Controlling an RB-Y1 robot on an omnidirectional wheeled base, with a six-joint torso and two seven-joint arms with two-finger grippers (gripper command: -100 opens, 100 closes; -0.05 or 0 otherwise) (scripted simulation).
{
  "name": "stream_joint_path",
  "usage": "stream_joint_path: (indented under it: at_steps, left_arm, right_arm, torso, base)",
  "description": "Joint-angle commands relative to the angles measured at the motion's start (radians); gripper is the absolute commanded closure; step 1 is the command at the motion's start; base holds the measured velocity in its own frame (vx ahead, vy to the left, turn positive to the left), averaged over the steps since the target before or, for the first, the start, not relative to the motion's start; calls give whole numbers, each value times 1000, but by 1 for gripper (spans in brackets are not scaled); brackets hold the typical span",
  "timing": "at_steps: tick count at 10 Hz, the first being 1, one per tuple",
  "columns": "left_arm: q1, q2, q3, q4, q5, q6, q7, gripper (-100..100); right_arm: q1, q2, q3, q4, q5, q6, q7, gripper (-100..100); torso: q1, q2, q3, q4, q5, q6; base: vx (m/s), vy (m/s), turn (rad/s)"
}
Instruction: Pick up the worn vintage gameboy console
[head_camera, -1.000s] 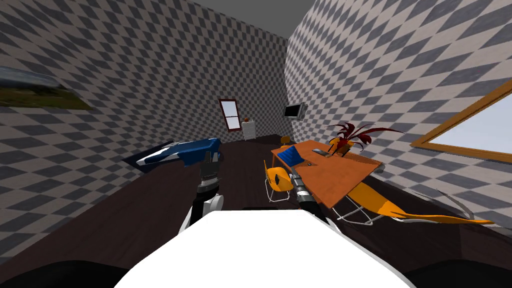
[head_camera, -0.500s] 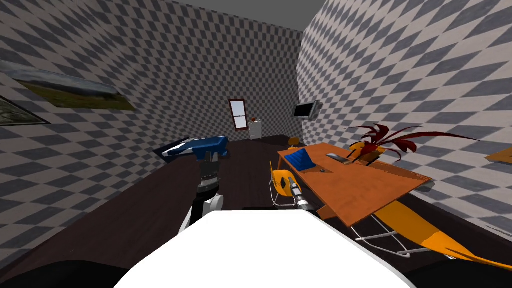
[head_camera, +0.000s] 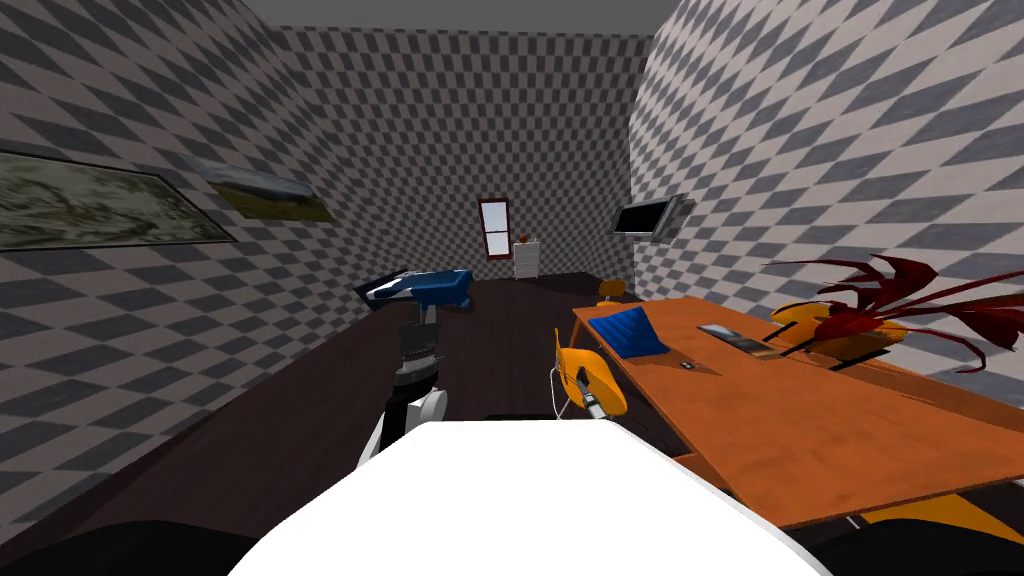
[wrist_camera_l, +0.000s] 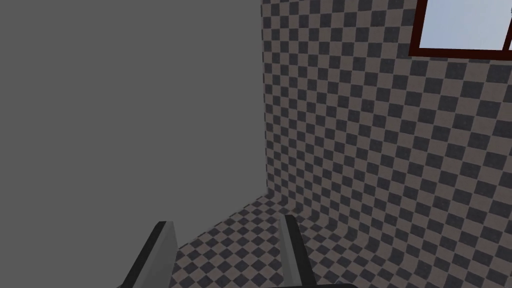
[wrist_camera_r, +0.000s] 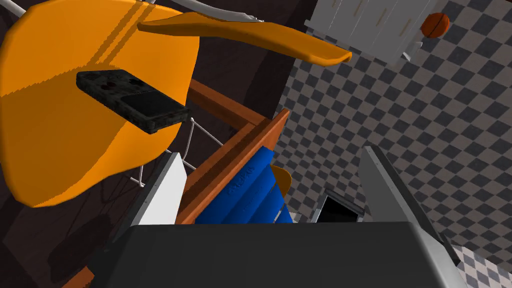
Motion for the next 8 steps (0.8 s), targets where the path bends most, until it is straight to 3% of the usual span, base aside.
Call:
stream_joint_path:
  at_steps: [1, 5, 8]
  left_arm:
    - [0, 0, 0, 0, 0, 0, 0, 0]
    - [0, 0, 0, 0, 0, 0, 0, 0]
    - [0, 0, 0, 0, 0, 0, 0, 0]
  right_arm:
    - [5, -11, 8, 35, 9, 10, 3, -100]
    - [16, -49, 34, 130, 36, 30, 11, -100]
    - [23, -109, 71, 263, 77, 53, 16, -100]
  torso:
    - [0, 0, 0, 0, 0, 0]
    - [-1, 1, 0, 0, 0, 0]
    - [-1, 0, 0, 0, 0, 0]
  base:
    - [50, 7, 129]
    - [44, 6, 167]
    - [72, -5, 290]
